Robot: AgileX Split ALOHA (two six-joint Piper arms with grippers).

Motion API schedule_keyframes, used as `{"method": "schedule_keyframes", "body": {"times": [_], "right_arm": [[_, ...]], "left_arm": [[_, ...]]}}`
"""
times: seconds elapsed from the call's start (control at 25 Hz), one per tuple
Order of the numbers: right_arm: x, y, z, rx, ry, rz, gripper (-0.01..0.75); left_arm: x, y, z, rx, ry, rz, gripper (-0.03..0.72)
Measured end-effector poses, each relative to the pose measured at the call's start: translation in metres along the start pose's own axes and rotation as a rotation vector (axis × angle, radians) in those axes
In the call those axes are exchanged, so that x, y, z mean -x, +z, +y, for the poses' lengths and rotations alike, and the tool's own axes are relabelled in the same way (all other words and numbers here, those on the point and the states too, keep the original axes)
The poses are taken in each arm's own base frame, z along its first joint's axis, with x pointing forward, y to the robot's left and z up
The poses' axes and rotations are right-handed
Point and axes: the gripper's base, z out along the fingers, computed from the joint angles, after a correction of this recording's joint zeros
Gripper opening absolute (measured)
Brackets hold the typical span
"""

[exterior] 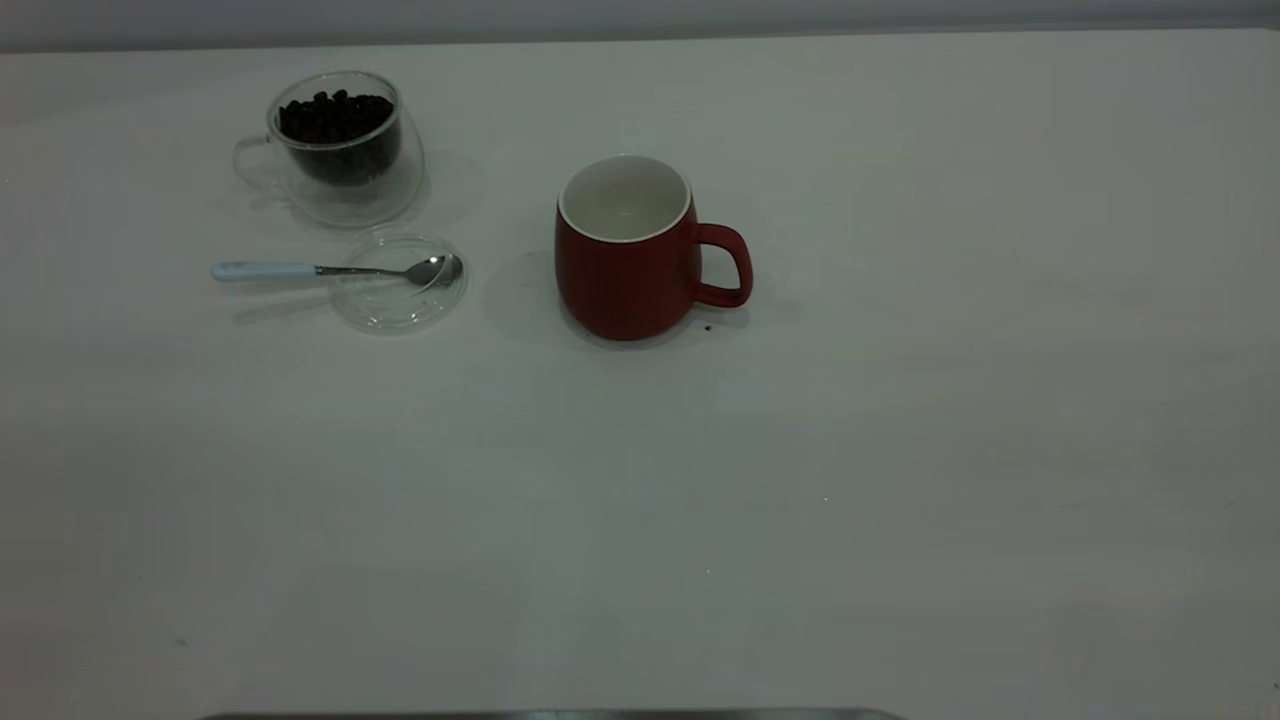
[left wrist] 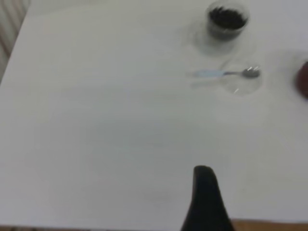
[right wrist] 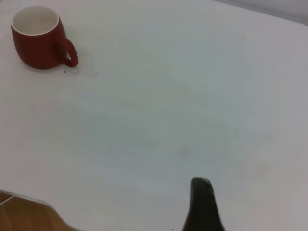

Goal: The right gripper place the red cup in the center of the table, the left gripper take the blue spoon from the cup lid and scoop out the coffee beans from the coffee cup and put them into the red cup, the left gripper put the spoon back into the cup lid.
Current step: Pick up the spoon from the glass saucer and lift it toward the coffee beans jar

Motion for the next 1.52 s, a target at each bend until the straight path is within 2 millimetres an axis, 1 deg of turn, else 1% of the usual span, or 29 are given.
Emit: {"method": "schedule_keyframes", "body": {"times": [0.08,0.12,0.24,0.44,0.56,0.68,0.76,0.84,0.88,1.0,1.12,1.28,1.36,1.52], "right_arm": [[0.0,0.0,0.0,0.0,0.0,0.0,0.573],[0.0,0.0,0.0,0.0,0.0,0.0,0.573],[0.0,0.0,0.0,0.0,0.0,0.0,0.573],[0.0,0.0,0.0,0.0,0.0,0.0,0.573],[0.0,0.0,0.0,0.0,0.0,0.0,0.573],[0.0,0.0,0.0,0.0,0.0,0.0,0.573],[0.0,0.0,0.0,0.0,0.0,0.0,0.573],[0.0,0.0,0.0,0.0,0.0,0.0,0.573],[0.0,0.0,0.0,0.0,0.0,0.0,0.573],[0.0,0.0,0.0,0.0,0.0,0.0,0.573],[0.0,0.0,0.0,0.0,0.0,0.0,0.573],[0.0,0.0,0.0,0.0,0.0,0.0,0.573],[0.0,0.0,0.0,0.0,0.0,0.0,0.573],[0.0,0.0,0.0,0.0,0.0,0.0,0.573]], "left_arm": [[0.024,0.003,-0.005,-0.039,-0.017,0.027,0.586],[0.036,0.008,-0.008,-0.063,-0.027,0.06,0.586],[0.072,0.032,-0.016,-0.13,-0.036,0.167,0.586],[0.128,0.082,-0.03,-0.26,-0.024,0.308,0.586],[0.154,0.111,-0.036,-0.325,-0.011,0.357,0.586],[0.174,0.141,-0.03,-0.325,-0.016,0.393,0.586],[0.183,0.164,-0.018,-0.31,-0.039,0.421,0.586],[0.192,0.184,-0.002,-0.314,-0.081,0.436,0.586],[0.194,0.196,0.008,-0.327,-0.099,0.45,0.586],[0.201,0.227,0.035,-0.443,-0.174,0.452,0.586],[0.195,0.261,0.056,-0.588,-0.229,0.444,0.586],[0.173,0.306,0.069,-0.693,-0.234,0.471,0.586],[0.157,0.331,0.074,-0.722,-0.239,0.514,0.586],[0.122,0.373,0.082,-0.761,-0.241,0.579,0.586]]}}
